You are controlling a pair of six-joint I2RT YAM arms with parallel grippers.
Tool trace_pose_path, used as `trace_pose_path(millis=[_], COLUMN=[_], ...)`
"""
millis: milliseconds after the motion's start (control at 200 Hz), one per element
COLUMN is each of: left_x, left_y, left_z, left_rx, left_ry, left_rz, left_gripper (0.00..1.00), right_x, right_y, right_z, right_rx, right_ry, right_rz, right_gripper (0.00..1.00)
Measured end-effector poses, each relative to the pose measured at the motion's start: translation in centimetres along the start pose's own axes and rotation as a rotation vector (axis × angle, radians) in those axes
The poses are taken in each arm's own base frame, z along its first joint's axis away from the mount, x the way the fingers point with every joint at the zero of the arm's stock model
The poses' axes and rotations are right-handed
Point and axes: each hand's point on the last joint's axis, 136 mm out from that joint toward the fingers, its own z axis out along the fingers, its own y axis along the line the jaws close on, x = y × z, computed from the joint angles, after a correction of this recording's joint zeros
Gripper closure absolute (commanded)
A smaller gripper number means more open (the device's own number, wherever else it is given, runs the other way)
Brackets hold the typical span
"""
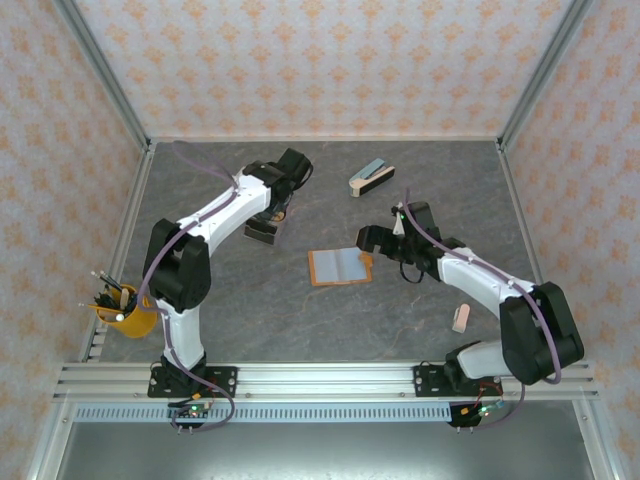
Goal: Take the credit cards out of the card holder
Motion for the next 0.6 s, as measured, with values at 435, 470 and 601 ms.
trace_pose_path(millis=[435, 470, 601], left_x=[0.2, 0.2, 0.1], left_y=[0.3, 0.2, 0.3], left_z=[2.4, 2.6, 2.7], left_rx=[-0.009, -0.009, -0.011], left_ry=[0.002, 0.002, 0.005], left_rz=[-0.129, -0.134, -0.147], left_gripper=[1.00, 1.00, 1.00], right_x=[0.2, 0.2, 0.3], right_y=[-0.3, -0.3, -0.4], right_z=[0.4, 0.4, 0.6], right_rx=[0.011, 0.012, 0.017], right_ry=[0.007, 0.007, 0.010], right_rz=[0.001, 0.001, -0.001], right_gripper=[0.04, 0.04, 0.05])
